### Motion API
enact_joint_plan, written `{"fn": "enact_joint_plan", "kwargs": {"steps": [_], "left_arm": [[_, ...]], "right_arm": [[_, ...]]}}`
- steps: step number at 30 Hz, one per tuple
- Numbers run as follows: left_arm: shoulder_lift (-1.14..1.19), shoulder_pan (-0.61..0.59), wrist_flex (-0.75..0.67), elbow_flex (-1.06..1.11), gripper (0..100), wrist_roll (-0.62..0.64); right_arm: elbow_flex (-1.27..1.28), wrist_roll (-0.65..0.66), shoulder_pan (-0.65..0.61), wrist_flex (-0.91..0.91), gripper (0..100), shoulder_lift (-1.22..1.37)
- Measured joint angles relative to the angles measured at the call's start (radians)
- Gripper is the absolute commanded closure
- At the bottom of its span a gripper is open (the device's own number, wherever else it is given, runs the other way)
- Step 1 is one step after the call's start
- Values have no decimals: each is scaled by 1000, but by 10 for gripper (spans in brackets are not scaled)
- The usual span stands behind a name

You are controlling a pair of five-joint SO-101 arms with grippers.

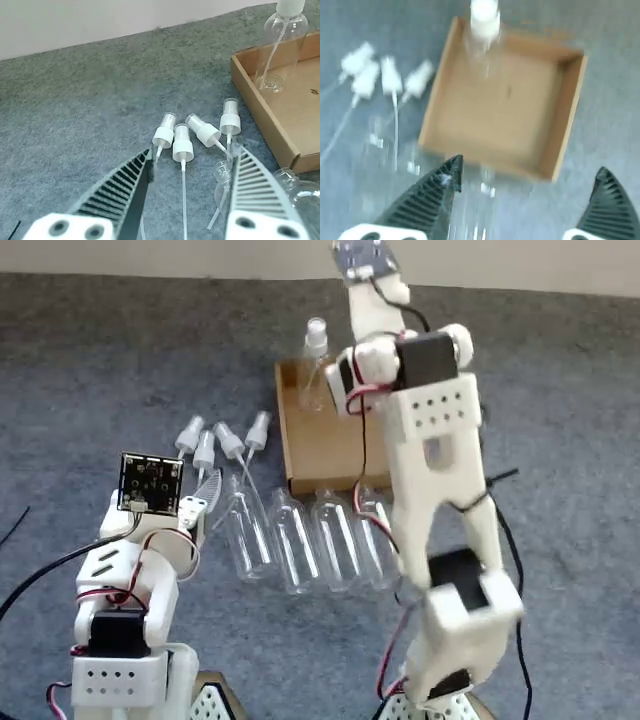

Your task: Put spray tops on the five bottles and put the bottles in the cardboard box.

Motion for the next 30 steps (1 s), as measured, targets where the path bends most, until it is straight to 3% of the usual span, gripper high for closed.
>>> {"fn": "enact_joint_plan", "kwargs": {"steps": [3, 9, 14, 24, 30], "left_arm": [[0, 5, 0, 0, 769, 0], [0, 5, 0, 0, 769, 0], [0, 5, 0, 0, 769, 0], [0, 5, 0, 0, 769, 0], [0, 5, 0, 0, 769, 0]], "right_arm": [[290, 37, 0, -28, 663, -172], [964, 60, 6, -331, 663, -476], [1384, 60, 20, -546, 663, -526], [1458, -8, 43, -733, 788, -410], [1458, -14, 69, -769, 967, -359]]}}
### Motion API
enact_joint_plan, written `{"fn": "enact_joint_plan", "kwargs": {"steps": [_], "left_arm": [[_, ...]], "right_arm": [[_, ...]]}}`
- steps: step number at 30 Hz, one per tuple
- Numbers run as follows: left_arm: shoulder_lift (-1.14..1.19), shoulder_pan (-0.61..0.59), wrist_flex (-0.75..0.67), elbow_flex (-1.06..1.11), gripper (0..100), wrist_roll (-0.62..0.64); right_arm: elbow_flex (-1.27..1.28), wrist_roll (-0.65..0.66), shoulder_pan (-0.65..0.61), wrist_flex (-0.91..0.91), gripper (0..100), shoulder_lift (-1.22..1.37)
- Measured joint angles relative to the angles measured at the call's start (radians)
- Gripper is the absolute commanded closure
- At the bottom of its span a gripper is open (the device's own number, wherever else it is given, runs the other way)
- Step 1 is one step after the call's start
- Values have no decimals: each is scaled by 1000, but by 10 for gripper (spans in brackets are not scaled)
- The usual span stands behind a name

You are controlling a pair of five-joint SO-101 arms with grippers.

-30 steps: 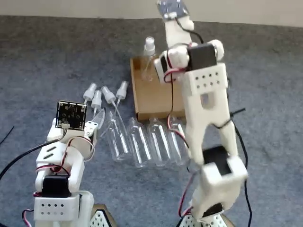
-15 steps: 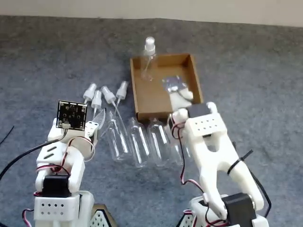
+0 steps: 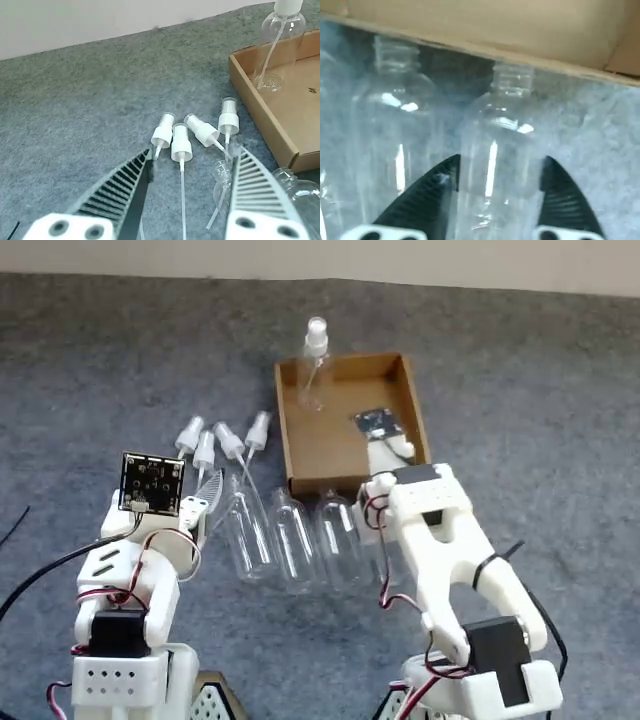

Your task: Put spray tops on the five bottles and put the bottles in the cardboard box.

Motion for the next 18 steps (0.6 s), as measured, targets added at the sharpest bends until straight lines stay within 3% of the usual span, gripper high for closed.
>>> {"fn": "enact_joint_plan", "kwargs": {"steps": [4, 8, 18], "left_arm": [[0, 0, 0, 0, 769, 0], [0, 0, 0, 0, 769, 0], [0, 0, 0, 0, 769, 0]], "right_arm": [[0, 14, 100, 0, 994, 0], [0, 144, 255, 46, 994, 0], [-124, 382, 752, 66, 988, 98]]}}
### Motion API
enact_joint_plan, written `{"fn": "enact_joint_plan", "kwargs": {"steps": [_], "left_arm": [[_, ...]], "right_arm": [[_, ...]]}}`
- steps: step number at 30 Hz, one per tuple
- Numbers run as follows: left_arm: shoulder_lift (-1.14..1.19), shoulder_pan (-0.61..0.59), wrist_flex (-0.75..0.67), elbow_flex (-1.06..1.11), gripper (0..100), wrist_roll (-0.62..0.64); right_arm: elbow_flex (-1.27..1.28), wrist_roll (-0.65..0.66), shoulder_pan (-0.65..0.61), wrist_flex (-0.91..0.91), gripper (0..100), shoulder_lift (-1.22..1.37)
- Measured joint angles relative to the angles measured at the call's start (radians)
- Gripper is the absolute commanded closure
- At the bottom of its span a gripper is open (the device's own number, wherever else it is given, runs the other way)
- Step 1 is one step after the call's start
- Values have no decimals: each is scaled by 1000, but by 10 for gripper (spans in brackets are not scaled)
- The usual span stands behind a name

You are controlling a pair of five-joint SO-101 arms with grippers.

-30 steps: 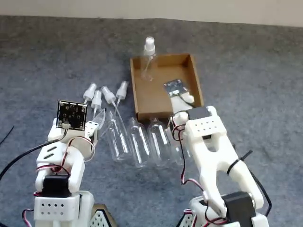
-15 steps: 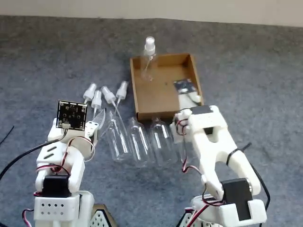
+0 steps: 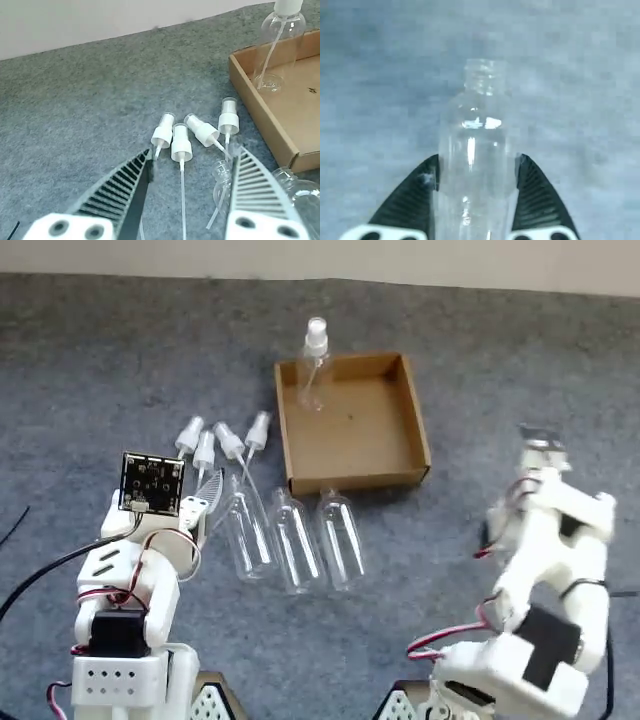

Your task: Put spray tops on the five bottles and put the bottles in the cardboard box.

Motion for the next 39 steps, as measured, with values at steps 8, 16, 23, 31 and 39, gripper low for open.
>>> {"fn": "enact_joint_plan", "kwargs": {"steps": [8, 16, 23, 31, 39], "left_arm": [[0, 38, 0, 0, 769, 0], [0, 35, 0, 0, 769, 0], [0, 35, 0, 0, 769, 0], [0, 37, 0, 0, 769, 0], [0, 37, 0, 0, 769, 0]], "right_arm": [[-123, 41, 64, 0, 833, 141], [-124, 48, 68, 5, 708, 187], [-218, -6, 49, 44, 708, 193], [-354, -23, -9, 127, 709, 199], [-430, -28, -8, 133, 716, 359]]}}
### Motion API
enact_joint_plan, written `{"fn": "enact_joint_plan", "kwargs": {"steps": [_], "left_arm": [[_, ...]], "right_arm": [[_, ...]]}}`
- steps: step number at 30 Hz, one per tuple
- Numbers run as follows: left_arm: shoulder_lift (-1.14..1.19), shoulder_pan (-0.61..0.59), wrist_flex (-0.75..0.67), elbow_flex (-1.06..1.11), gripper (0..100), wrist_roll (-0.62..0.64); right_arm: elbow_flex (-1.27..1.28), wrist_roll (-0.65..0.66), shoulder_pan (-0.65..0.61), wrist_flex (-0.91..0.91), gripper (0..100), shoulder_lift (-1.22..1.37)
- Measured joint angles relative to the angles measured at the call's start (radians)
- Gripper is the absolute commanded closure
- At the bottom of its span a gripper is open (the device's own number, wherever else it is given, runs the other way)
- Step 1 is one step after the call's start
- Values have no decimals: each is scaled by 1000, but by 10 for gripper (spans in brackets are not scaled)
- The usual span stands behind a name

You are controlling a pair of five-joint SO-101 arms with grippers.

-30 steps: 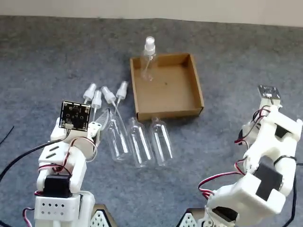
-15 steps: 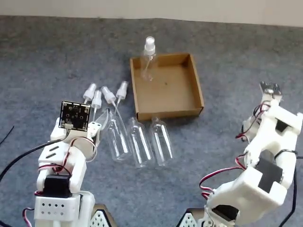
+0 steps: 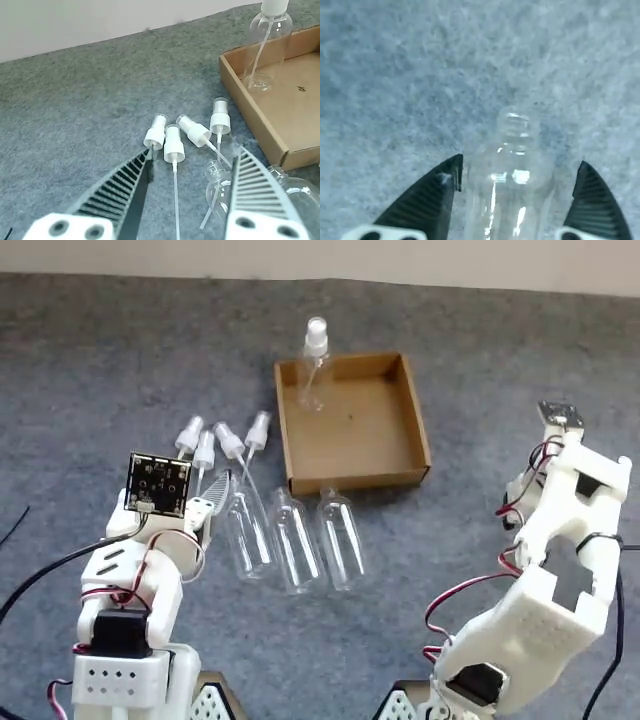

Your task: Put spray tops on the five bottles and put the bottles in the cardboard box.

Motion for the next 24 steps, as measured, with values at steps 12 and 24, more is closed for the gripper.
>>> {"fn": "enact_joint_plan", "kwargs": {"steps": [12, 24], "left_arm": [[0, 0, 0, 0, 769, 0], [0, 0, 0, 0, 772, 0]], "right_arm": [[-2, 0, 2, 0, 882, 8], [-235, -38, 2, 158, 996, 8]]}}
